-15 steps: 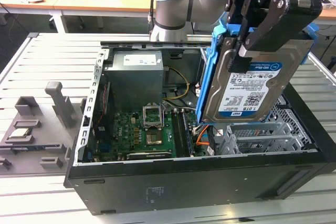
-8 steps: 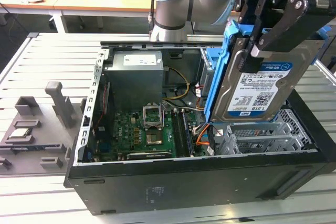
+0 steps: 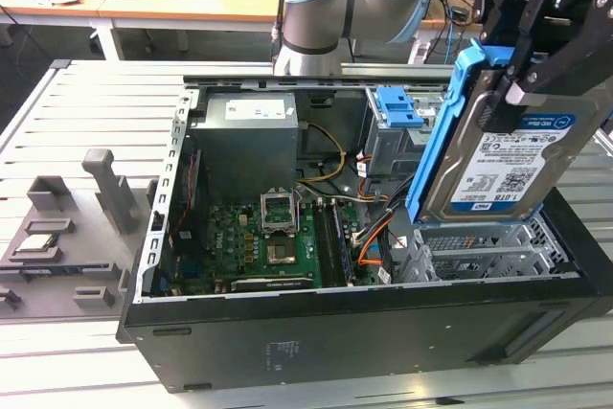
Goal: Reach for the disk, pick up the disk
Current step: 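Pick up the disk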
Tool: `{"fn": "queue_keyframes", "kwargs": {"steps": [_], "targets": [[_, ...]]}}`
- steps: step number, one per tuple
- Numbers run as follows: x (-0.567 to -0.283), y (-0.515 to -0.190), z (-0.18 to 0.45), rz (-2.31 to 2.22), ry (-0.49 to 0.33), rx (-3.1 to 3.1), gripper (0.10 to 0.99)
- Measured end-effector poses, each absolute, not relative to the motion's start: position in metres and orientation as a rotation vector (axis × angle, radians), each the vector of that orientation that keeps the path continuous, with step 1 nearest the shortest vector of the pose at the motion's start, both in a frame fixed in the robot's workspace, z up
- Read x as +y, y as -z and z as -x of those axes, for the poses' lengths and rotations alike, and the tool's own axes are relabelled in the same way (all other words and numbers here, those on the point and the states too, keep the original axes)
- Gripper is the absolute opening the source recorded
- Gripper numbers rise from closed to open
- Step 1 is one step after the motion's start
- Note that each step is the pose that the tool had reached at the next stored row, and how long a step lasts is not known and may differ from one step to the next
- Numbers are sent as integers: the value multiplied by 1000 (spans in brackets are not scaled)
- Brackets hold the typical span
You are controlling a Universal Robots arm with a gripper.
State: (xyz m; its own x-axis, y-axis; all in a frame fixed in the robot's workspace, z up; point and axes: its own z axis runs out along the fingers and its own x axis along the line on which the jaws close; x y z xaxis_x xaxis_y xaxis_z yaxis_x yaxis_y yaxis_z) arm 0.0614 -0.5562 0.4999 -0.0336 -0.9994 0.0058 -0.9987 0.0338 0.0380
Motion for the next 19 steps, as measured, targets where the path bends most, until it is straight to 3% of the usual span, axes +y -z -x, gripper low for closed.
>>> {"fn": "queue_keyframes", "kwargs": {"steps": [19], "targets": [[-553,-493,-73,-2162,35,-2236,369]]}}
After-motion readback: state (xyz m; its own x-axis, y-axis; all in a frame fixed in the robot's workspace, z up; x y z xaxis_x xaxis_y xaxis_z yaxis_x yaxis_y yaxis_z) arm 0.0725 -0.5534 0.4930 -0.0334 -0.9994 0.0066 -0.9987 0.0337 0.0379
